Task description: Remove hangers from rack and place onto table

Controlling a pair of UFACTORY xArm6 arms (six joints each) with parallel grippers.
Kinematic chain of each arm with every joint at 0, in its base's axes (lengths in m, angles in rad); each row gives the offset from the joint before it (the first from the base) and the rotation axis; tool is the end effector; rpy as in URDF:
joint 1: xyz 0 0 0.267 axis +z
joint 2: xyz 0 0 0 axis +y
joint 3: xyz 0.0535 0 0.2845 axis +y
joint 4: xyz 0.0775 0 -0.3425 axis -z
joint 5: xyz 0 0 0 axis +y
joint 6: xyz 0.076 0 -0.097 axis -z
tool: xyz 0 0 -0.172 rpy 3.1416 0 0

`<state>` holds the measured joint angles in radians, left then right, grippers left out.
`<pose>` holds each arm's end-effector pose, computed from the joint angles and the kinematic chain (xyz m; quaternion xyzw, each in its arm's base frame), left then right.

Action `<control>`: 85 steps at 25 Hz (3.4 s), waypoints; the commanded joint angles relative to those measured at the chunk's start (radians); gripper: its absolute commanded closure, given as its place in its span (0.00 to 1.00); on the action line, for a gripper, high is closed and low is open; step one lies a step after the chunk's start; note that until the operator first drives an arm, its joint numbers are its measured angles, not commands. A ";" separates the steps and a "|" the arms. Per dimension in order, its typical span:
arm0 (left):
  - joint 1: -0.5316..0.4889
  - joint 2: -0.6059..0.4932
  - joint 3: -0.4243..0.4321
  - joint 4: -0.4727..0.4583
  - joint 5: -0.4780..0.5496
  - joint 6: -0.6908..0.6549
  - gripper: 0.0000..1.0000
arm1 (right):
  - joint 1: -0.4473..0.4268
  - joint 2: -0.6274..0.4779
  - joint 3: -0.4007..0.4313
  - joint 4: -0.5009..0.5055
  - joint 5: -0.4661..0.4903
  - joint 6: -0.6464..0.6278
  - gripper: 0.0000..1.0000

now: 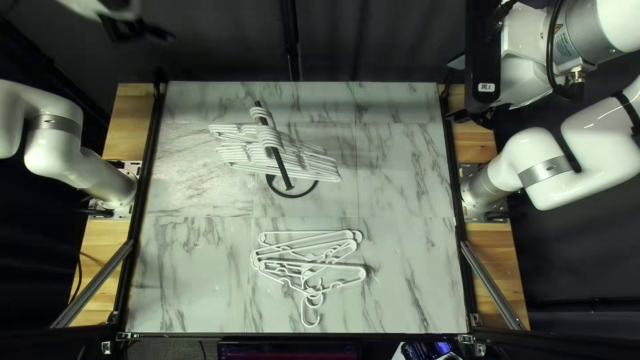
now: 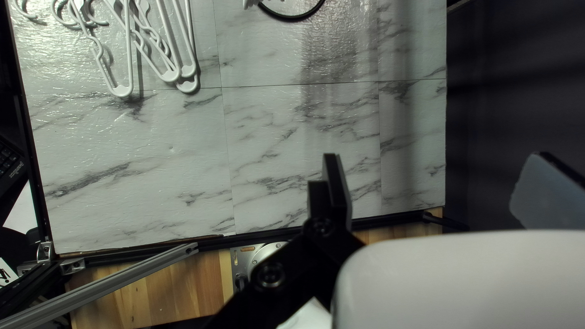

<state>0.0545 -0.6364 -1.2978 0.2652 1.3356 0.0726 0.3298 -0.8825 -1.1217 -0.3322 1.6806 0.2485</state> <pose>0.3738 0.0844 0.5504 -0.9472 0.0001 -0.2833 0.1502 0.2598 -0.0061 0.4860 0.9744 -0.0048 0.1977 0.1074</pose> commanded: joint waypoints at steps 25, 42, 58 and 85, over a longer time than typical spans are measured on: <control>0.034 -0.064 0.132 -0.191 -0.187 0.013 0.00 | 0.000 0.000 0.000 0.000 0.000 0.000 0.00; -0.032 -0.061 0.152 -0.091 -0.193 -0.067 0.00 | 0.000 0.000 0.000 0.000 0.000 0.000 0.00; -0.032 -0.061 0.152 -0.091 -0.193 -0.067 0.00 | 0.000 0.000 0.000 0.000 0.000 0.000 0.00; -0.032 -0.061 0.152 -0.091 -0.193 -0.067 0.00 | 0.002 0.334 0.315 0.014 -0.527 0.274 0.00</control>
<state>0.0225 -0.6979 -1.1459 0.1737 1.1425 0.0059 0.3077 -0.5808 -0.8597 -0.2760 1.2675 0.3989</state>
